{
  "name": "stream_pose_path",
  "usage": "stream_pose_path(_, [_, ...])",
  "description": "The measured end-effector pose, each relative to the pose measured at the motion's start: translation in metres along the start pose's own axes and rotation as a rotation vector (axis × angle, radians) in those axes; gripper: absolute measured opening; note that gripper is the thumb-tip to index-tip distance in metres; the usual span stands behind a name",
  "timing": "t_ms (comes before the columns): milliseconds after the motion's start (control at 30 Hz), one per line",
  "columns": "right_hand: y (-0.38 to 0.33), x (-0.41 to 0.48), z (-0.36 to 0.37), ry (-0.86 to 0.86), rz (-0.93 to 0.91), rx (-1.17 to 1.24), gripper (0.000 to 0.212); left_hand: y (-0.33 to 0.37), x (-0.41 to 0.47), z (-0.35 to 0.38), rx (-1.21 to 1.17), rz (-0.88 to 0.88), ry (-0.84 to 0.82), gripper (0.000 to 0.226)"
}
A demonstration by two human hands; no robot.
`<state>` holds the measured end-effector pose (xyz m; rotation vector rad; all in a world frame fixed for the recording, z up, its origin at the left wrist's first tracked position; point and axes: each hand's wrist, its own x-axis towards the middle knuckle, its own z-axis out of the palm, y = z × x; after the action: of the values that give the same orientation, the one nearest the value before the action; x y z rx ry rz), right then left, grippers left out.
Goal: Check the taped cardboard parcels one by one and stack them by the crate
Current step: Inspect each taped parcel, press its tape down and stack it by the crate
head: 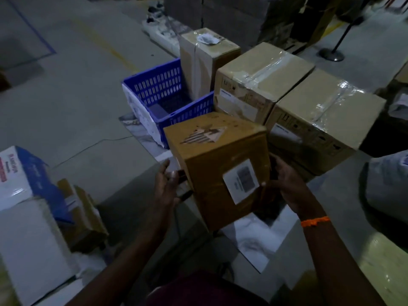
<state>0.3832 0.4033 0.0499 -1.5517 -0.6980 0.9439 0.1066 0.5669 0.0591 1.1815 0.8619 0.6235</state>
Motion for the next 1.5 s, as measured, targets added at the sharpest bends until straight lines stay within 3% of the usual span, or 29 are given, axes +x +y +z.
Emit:
stream_pose_path(133, [0.041,-0.013,-0.033,0.104,0.095,-0.02,0.055,-0.029,-0.01,0.02,0.078,-0.087,-0.089,0.088])
stream_pose_path(233, [0.066,-0.024,-0.041,0.287,0.227,0.082,0.037,-0.05,-0.011,0.032,0.19,-0.111,-0.132,0.083])
stream_pose_path(400, [0.103,-0.05,-0.049,0.38,0.317,0.177,0.038,-0.09,-0.005,0.042,0.307,-0.132,-0.201,0.105])
stream_pose_path(500, [0.096,-0.055,-0.044,0.364,0.273,0.087,0.036,-0.081,-0.012,0.054,0.366,-0.137,-0.103,0.112])
stream_pose_path(633, [0.089,-0.05,-0.034,0.395,0.095,-0.031,0.042,-0.066,-0.008,0.053,0.663,0.119,-0.035,0.111])
stream_pose_path(767, [0.089,-0.049,-0.026,0.467,0.069,0.003,0.043,-0.061,0.013,0.052,1.146,0.456,-0.232,0.066])
stream_pose_path(833, [0.085,-0.051,-0.022,0.477,0.08,0.031,0.044,-0.057,0.026,0.064,1.297,0.541,-0.358,0.054])
stream_pose_path(1033, [0.087,-0.056,-0.019,0.537,0.16,0.022,0.038,-0.055,0.063,0.09,1.438,0.636,-0.447,0.05])
stream_pose_path(1133, [0.091,-0.069,-0.01,0.604,0.266,0.07,0.028,-0.05,0.079,0.079,1.447,0.768,-0.532,0.052])
stream_pose_path(1200, [0.086,-0.086,0.006,0.561,0.325,0.146,0.038,-0.045,0.09,0.068,1.382,0.856,-0.591,0.051])
stream_pose_path(1300, [0.071,-0.107,0.038,0.423,0.388,0.148,0.078,-0.034,0.107,0.053,1.205,0.818,-0.509,0.06])
stream_pose_path(1400, [0.065,-0.112,0.065,0.379,0.307,0.088,0.101,-0.027,0.134,0.04,1.371,0.715,-0.417,0.08])
stream_pose_path(1500, [0.066,-0.105,0.075,0.433,0.241,0.031,0.107,-0.022,0.159,0.033,1.455,0.529,-0.41,0.102])
